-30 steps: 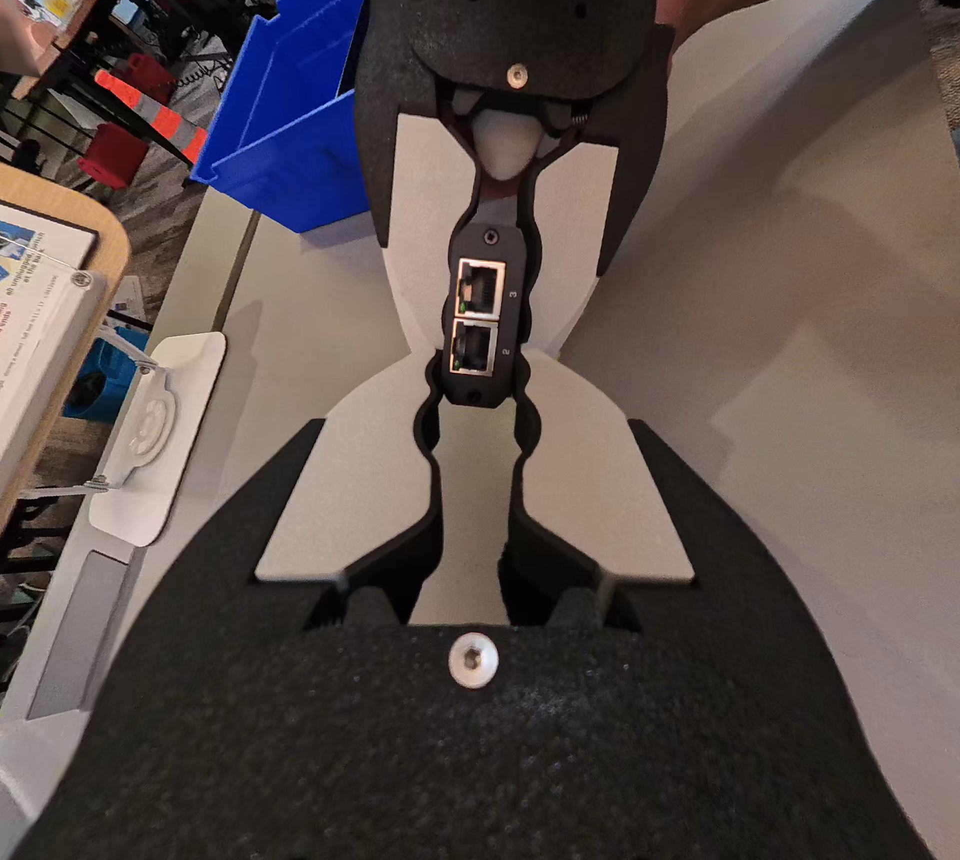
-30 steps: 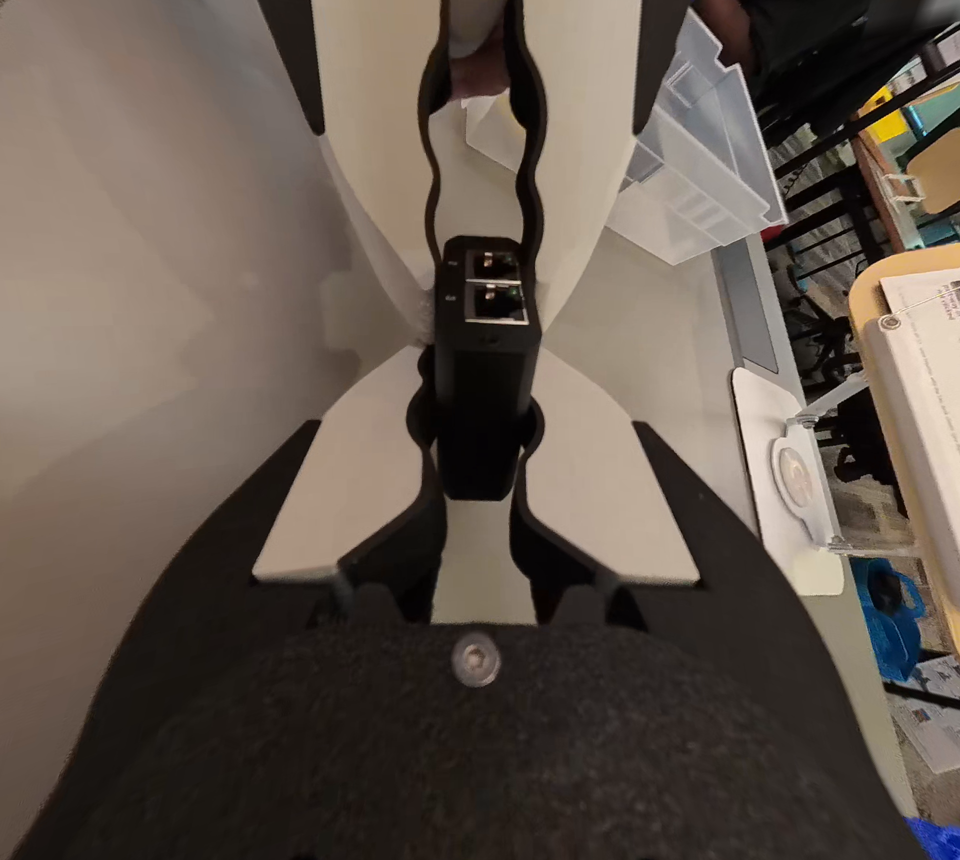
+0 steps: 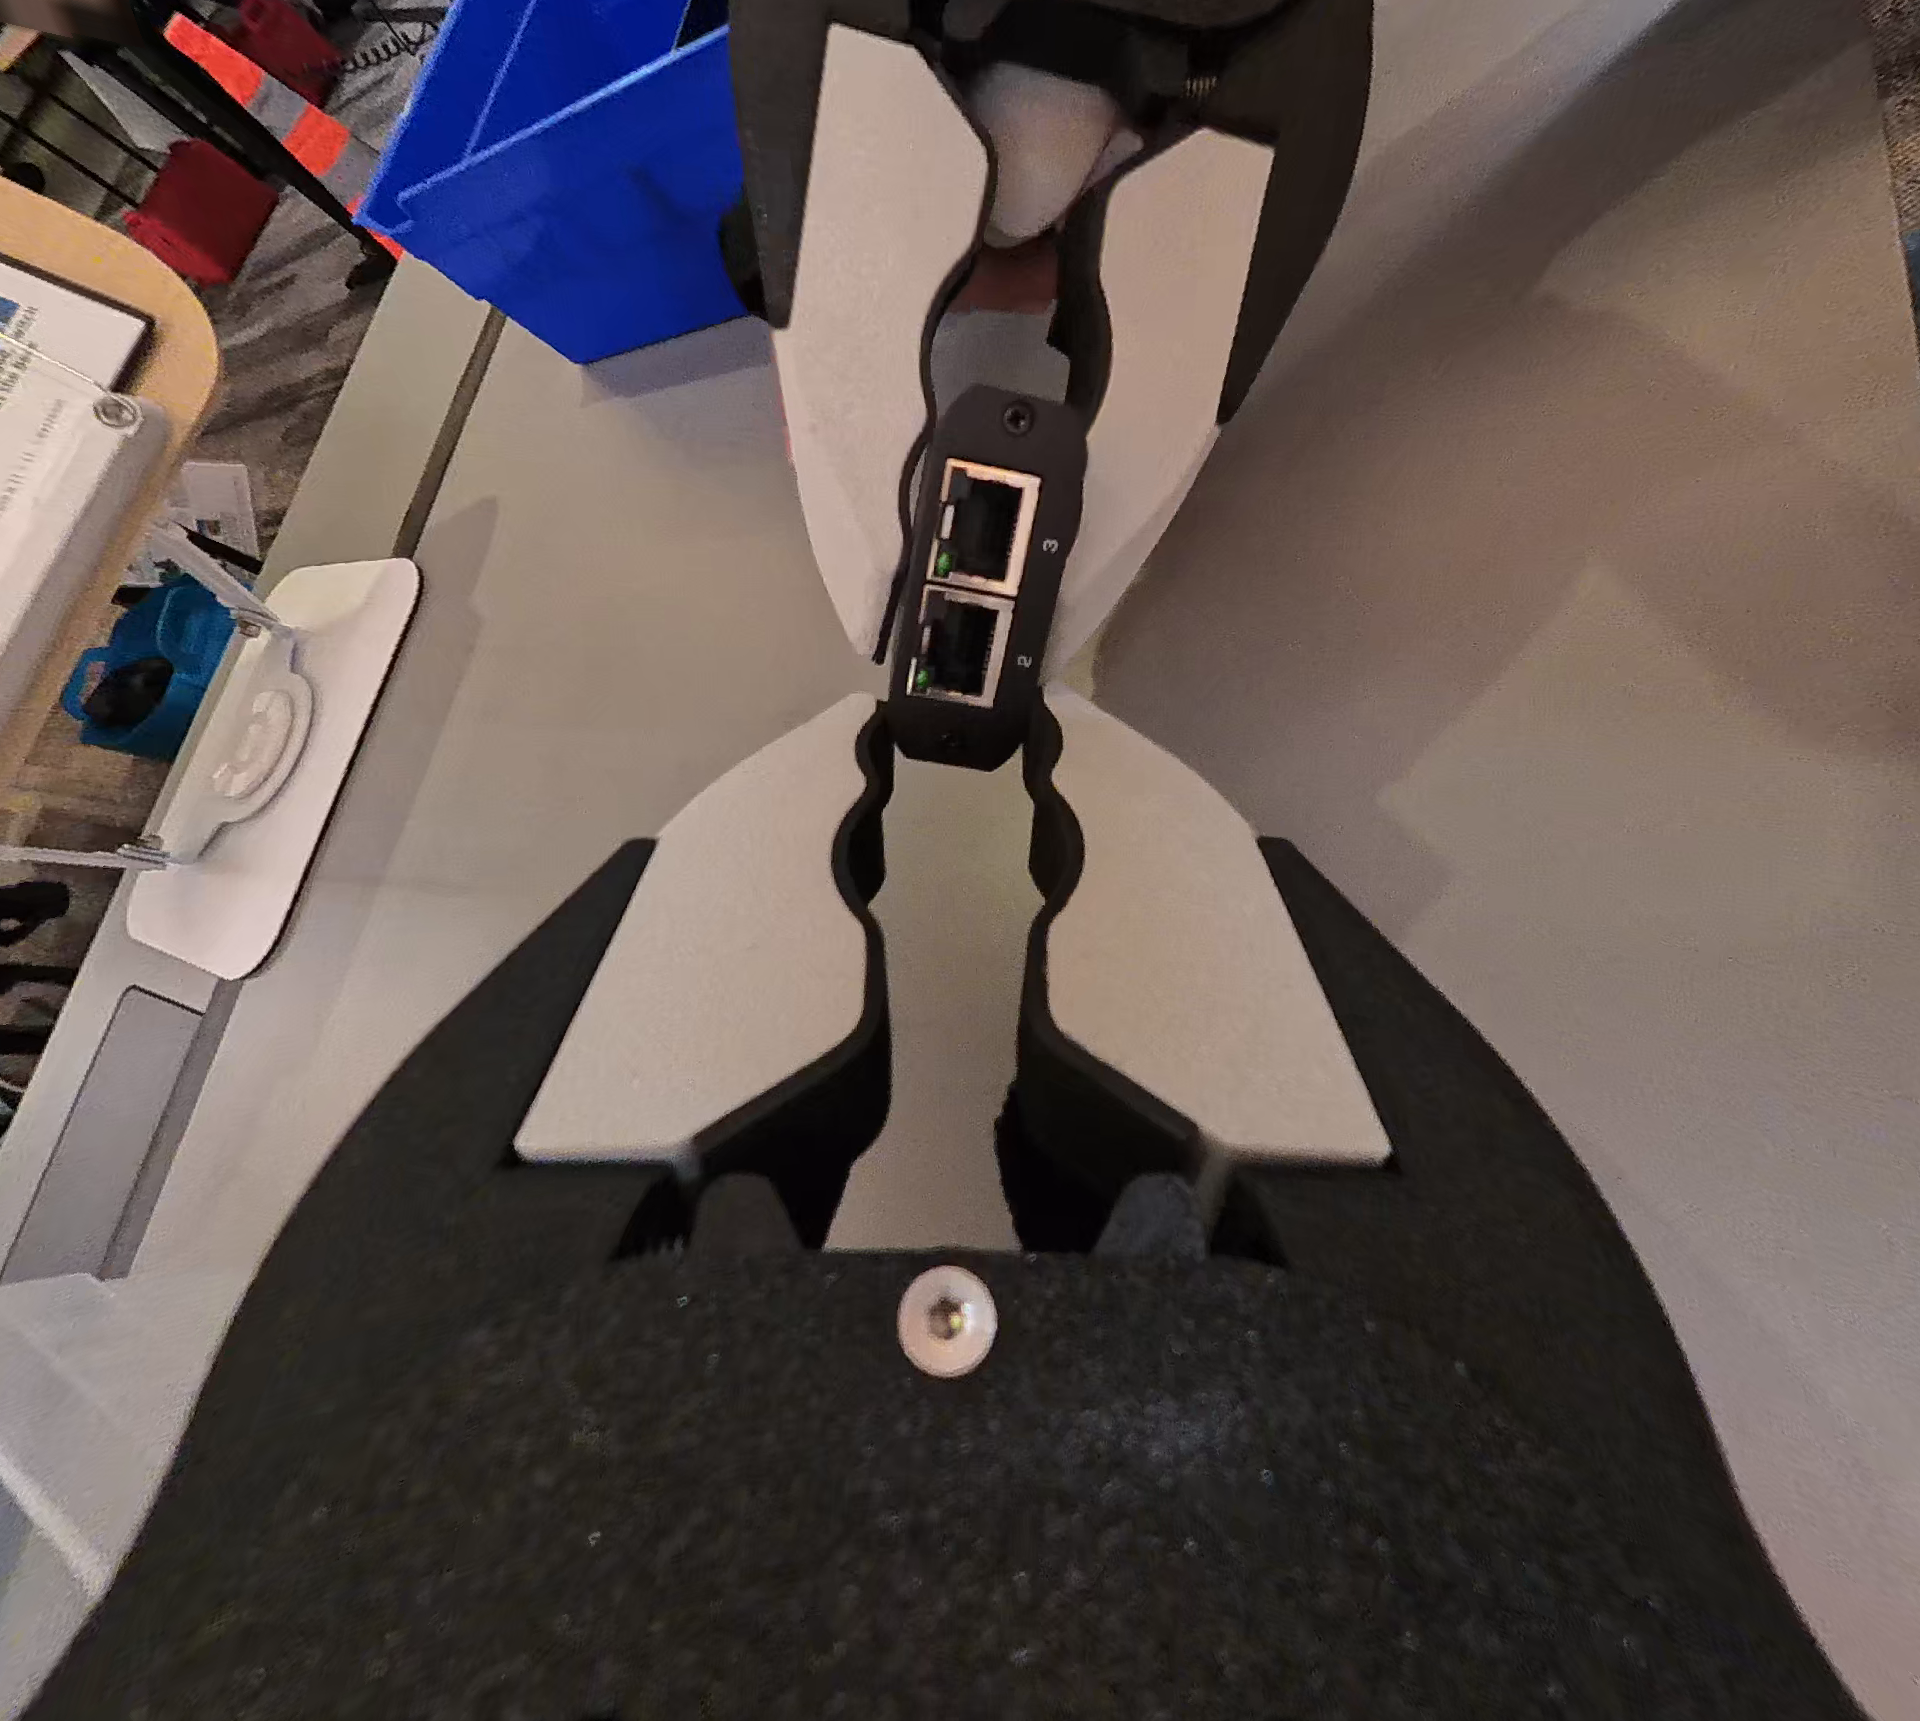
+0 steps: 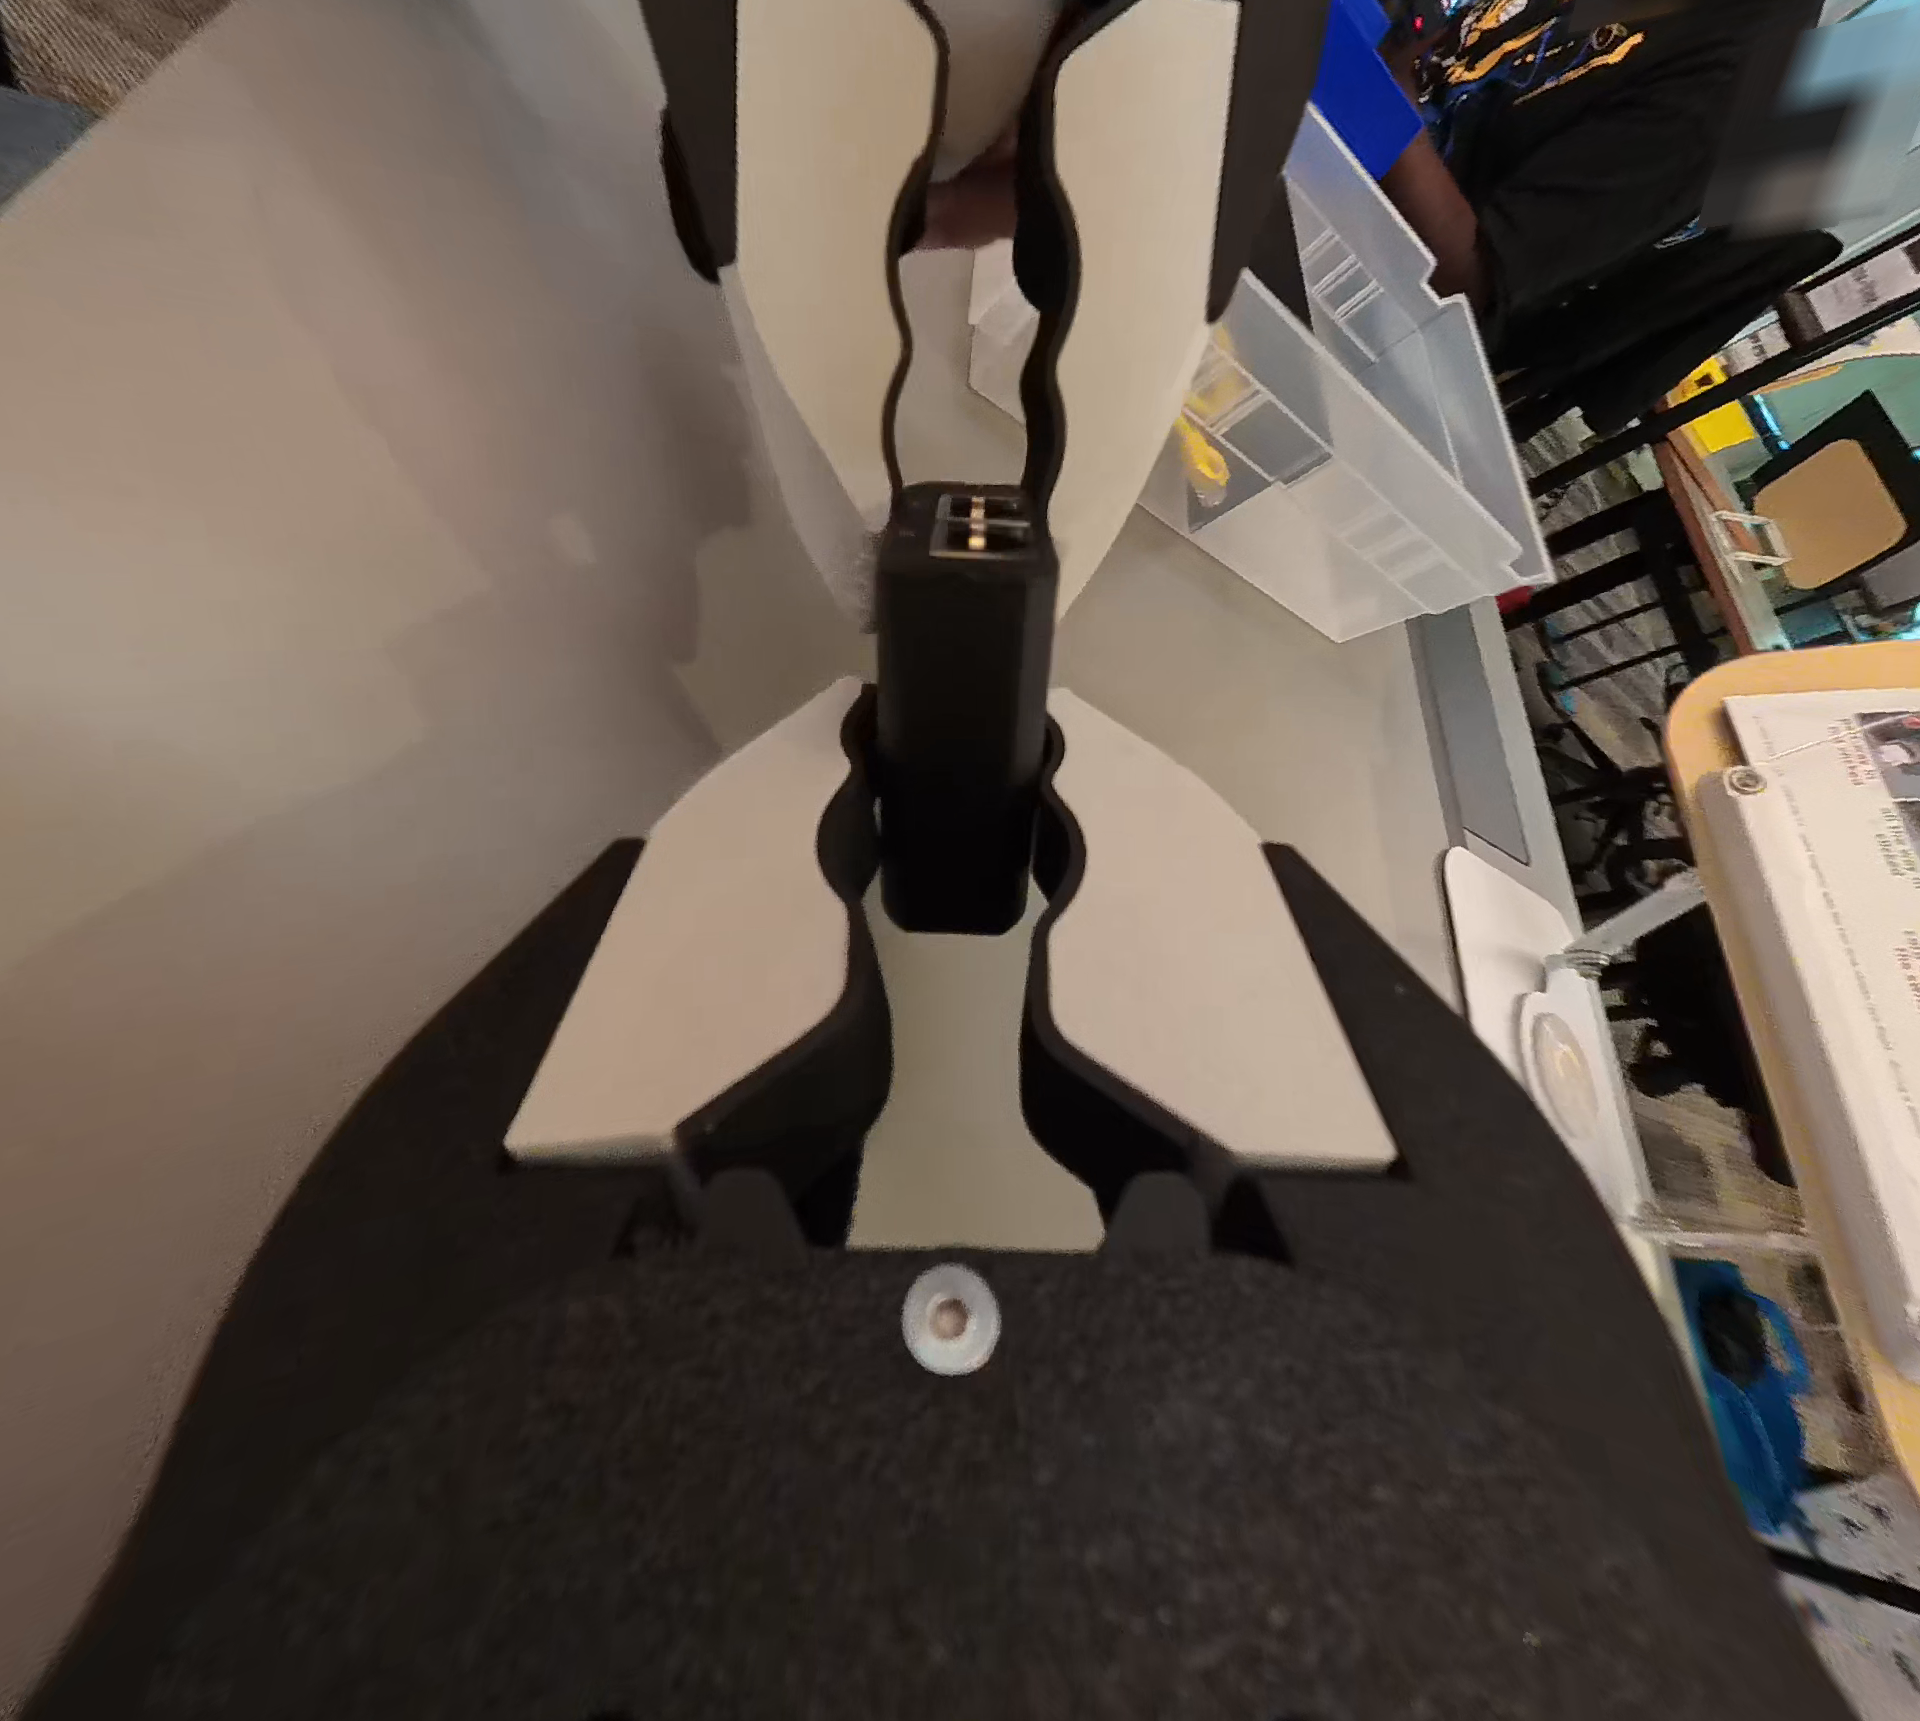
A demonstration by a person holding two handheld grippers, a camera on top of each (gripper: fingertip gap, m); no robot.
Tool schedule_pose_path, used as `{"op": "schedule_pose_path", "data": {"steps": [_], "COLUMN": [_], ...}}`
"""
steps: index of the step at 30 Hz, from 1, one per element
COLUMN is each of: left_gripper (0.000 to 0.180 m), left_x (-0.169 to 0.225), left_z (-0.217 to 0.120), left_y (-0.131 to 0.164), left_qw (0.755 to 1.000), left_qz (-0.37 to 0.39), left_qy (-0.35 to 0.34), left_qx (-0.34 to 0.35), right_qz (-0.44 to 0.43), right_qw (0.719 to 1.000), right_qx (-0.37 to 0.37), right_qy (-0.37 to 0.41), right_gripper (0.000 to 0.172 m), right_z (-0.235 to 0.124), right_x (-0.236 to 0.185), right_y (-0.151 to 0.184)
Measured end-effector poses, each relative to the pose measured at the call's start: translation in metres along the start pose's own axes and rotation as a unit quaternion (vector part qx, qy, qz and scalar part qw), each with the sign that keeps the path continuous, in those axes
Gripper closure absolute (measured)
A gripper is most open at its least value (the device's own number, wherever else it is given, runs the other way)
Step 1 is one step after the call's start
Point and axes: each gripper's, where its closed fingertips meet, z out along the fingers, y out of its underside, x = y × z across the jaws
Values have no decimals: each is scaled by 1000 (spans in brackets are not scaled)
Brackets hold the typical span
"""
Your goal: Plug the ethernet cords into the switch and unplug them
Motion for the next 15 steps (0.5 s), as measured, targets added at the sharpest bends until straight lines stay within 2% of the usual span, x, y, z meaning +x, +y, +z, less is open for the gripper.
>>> {"op": "schedule_pose_path", "data": {"steps": [7,10,15], "left_gripper": [157,157,157], "left_x": [-3,-1,-1], "left_z": [3,3,4], "left_y": [7,4,4], "left_qw": [1000,1000,1000], "left_qz": [-12,-9,-4], "left_qy": [-3,2,-2], "left_qx": [-16,-8,-3], "right_qz": [-18,-21,-7], "right_qw": [1000,1000,1000], "right_qx": [-19,-14,-22], "right_qy": [7,10,-1], "right_gripper": [140,147,148], "right_z": [2,1,-1], "right_x": [-1,0,0], "right_y": [5,4,5]}}
